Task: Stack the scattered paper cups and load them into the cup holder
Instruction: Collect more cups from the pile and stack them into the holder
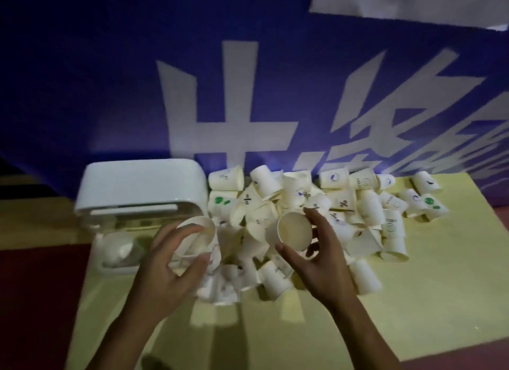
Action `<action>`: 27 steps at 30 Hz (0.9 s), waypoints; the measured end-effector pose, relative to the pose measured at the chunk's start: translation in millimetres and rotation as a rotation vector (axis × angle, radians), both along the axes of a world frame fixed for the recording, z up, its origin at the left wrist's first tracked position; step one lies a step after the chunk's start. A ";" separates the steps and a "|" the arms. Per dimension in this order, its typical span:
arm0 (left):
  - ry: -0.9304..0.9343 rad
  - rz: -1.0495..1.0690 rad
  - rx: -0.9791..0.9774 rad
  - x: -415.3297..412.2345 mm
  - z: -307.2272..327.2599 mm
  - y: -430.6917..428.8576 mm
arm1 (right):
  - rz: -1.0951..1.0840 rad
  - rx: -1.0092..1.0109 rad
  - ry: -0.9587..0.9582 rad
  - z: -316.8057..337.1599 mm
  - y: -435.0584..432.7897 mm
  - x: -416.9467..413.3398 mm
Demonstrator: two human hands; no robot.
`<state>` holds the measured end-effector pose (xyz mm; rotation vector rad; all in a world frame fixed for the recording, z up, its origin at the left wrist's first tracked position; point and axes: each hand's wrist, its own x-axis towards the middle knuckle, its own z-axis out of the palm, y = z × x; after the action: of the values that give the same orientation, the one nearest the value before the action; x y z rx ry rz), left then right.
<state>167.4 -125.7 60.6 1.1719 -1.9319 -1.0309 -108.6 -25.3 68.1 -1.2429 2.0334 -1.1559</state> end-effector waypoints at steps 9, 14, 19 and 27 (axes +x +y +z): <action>-0.006 0.249 0.140 195.5 -12.2 0.9 | 0.203 0.020 -0.040 -10.9 -51.2 190.7; 0.063 0.292 0.114 244.1 -13.6 1.1 | 0.266 0.002 -0.054 -18.8 -83.1 245.0; 0.095 0.365 0.142 270.8 -29.1 4.2 | 0.273 -0.027 -0.031 -34.8 -110.4 281.1; 0.074 0.437 0.188 278.9 -39.7 1.8 | 0.366 0.008 0.124 -76.3 -129.2 308.0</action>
<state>446.3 -123.9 20.9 1.5513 -1.4524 -1.0107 199.4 -154.4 -8.2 -1.6338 1.7891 -0.9155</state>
